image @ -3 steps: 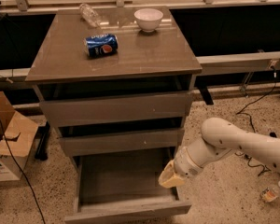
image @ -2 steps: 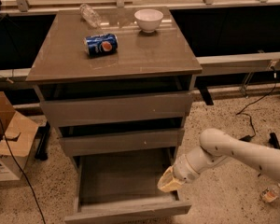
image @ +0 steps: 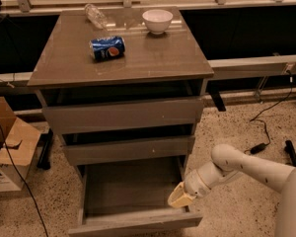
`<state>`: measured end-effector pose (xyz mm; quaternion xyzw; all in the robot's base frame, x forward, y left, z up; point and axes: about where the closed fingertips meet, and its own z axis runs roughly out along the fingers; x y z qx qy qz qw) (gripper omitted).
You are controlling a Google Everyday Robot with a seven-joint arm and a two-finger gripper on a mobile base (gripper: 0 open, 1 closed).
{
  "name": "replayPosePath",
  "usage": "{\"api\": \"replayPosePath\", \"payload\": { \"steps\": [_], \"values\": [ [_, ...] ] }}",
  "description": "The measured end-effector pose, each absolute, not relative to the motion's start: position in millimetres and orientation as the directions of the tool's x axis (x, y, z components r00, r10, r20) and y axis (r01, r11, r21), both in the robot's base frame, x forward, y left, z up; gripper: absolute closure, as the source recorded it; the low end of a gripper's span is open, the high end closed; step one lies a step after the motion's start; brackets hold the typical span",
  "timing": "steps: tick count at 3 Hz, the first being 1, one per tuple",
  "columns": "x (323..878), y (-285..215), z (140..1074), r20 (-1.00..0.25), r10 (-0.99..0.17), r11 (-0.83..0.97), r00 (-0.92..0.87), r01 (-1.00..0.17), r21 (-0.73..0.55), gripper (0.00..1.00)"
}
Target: Close bottom drawer
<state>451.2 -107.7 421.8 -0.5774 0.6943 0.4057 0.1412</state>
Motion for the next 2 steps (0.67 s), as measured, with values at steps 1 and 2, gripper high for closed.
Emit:
{"api": "replayPosePath", "payload": {
  "steps": [1, 2],
  "values": [
    [446.8, -106.0, 397.9, -0.631, -0.713, 0.041, -0.304, -0.917, 0.396, 1.00],
    [444.5, -108.5, 362.1, -0.615, -0.720, 0.089, -0.321, -0.922, 0.377, 1.00]
  ]
}}
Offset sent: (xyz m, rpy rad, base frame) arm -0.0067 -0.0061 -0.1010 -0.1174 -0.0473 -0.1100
